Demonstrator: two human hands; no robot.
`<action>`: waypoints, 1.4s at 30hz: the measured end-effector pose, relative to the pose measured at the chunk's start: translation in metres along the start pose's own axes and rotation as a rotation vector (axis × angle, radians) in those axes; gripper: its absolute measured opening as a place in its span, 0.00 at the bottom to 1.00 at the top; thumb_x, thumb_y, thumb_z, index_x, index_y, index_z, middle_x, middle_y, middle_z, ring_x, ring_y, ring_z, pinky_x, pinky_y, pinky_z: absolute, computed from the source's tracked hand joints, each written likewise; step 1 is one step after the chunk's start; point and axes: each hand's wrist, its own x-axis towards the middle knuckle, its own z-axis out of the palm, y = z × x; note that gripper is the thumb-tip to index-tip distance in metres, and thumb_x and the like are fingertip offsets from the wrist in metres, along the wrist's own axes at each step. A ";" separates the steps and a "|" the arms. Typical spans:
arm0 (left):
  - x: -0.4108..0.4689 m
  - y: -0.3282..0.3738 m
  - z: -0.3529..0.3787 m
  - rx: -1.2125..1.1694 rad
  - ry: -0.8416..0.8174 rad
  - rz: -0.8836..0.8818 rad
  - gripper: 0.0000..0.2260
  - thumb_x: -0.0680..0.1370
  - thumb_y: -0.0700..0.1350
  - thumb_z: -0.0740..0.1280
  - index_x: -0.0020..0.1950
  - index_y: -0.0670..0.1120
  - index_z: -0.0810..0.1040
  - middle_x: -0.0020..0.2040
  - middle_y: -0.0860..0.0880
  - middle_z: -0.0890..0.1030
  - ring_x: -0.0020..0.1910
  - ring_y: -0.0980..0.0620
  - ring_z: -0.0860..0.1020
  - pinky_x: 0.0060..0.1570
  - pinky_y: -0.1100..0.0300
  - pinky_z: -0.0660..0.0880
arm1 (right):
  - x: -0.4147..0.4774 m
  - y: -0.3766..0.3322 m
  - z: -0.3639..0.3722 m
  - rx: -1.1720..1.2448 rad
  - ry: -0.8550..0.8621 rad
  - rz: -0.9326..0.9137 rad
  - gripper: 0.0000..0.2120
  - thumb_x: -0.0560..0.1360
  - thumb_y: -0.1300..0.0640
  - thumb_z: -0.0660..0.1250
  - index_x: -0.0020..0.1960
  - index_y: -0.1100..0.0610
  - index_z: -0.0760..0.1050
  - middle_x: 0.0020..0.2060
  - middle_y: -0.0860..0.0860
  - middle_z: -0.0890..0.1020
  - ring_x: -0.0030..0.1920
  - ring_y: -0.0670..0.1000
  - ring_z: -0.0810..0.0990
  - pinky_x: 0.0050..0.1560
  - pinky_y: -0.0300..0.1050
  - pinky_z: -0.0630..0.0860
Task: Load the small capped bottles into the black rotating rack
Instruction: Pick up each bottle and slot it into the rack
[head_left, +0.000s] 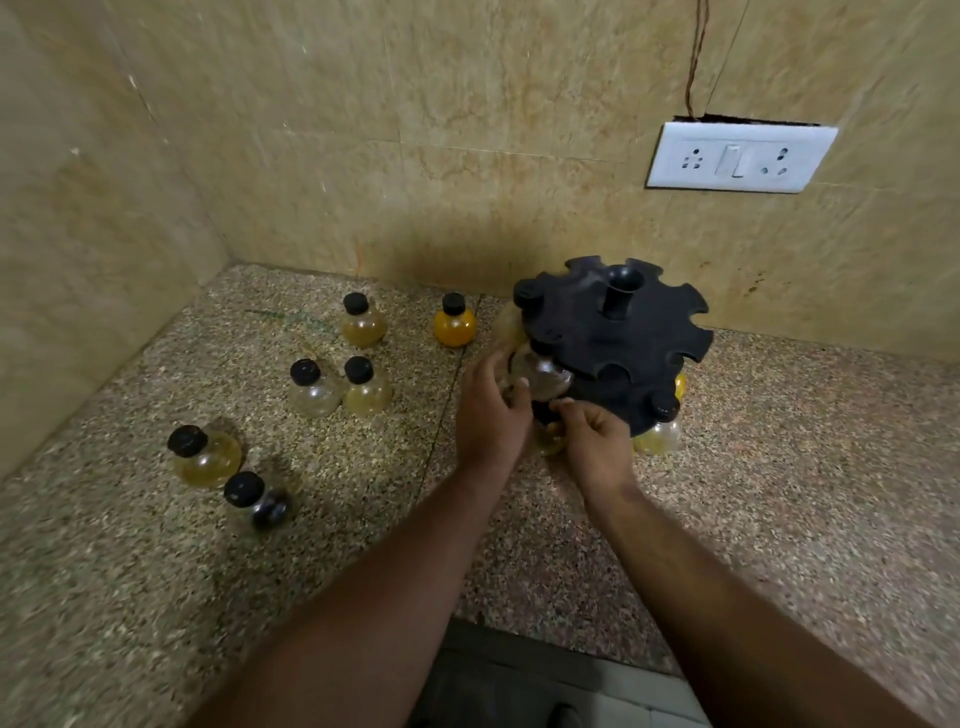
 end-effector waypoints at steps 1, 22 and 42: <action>-0.002 -0.010 -0.004 0.000 0.001 -0.032 0.20 0.80 0.48 0.67 0.72 0.46 0.72 0.67 0.45 0.75 0.62 0.48 0.76 0.53 0.58 0.73 | -0.002 0.008 0.008 -0.075 -0.039 -0.032 0.17 0.79 0.48 0.65 0.39 0.60 0.81 0.34 0.59 0.82 0.34 0.53 0.75 0.34 0.57 0.74; -0.104 -0.194 -0.160 -0.131 0.485 -0.702 0.28 0.76 0.50 0.71 0.73 0.45 0.69 0.70 0.43 0.73 0.69 0.45 0.72 0.67 0.53 0.68 | -0.088 0.088 0.199 -1.069 -0.655 -0.218 0.35 0.74 0.38 0.65 0.77 0.48 0.62 0.75 0.57 0.67 0.72 0.62 0.68 0.67 0.61 0.71; -0.056 -0.207 -0.202 0.232 0.445 -0.281 0.24 0.70 0.54 0.77 0.62 0.46 0.79 0.56 0.47 0.82 0.56 0.45 0.77 0.54 0.48 0.77 | -0.090 0.092 0.221 -1.241 -0.766 -0.211 0.42 0.74 0.34 0.66 0.81 0.43 0.50 0.82 0.55 0.50 0.80 0.64 0.50 0.74 0.71 0.57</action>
